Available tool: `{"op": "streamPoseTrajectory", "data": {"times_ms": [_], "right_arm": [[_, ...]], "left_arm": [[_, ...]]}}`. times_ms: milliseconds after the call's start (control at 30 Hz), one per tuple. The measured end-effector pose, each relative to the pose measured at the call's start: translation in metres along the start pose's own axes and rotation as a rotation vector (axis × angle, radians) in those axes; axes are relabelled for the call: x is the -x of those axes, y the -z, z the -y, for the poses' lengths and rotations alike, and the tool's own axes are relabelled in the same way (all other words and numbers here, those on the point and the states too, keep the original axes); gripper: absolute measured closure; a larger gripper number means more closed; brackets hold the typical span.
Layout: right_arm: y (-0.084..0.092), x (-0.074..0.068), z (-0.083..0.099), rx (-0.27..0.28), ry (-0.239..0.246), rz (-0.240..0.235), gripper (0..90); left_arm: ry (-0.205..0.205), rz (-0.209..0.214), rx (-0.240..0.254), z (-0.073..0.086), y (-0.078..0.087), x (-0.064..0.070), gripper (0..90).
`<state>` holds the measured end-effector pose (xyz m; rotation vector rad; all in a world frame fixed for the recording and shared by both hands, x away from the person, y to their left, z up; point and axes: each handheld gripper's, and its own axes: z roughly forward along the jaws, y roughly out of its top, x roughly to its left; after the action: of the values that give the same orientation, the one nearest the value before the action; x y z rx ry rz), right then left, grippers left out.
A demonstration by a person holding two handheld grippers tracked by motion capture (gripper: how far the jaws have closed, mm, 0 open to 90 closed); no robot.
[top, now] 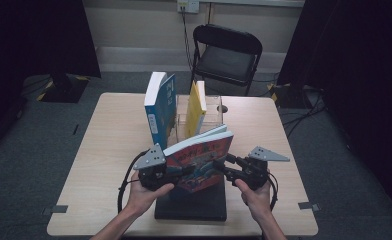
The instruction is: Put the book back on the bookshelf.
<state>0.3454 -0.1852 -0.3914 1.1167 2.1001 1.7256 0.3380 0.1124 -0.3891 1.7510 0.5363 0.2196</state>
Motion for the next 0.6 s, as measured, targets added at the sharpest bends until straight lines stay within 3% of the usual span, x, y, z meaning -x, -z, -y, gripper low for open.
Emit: {"op": "streamPoseTrajectory", "data": {"times_ms": [167,300,333,400,600], "right_arm": [[-0.0007,-0.0010,-0.0002,-0.007,0.008,0.011,50.9],[-0.0023,-0.0015,-0.0006,-0.008,0.009,0.024,53.0],[-0.0030,-0.0018,-0.0009,-0.007,0.006,0.027,53.2],[-0.0036,-0.0017,-0.0011,-0.007,0.008,0.024,54.0],[-0.0042,-0.0019,-0.0015,-0.008,0.015,0.022,53.0]], "left_arm": [[-0.027,-0.021,0.065,0.0064,-0.0070,0.0030,58.1],[-0.012,-0.037,0.070,0.0064,-0.0086,0.0020,54.1],[-0.011,-0.051,0.066,0.0067,-0.0082,0.0016,58.7],[0.033,-0.081,0.064,0.0074,-0.0074,-0.0025,71.5],[0.045,-0.116,0.063,0.0071,-0.0069,0.0018,74.6]]}}
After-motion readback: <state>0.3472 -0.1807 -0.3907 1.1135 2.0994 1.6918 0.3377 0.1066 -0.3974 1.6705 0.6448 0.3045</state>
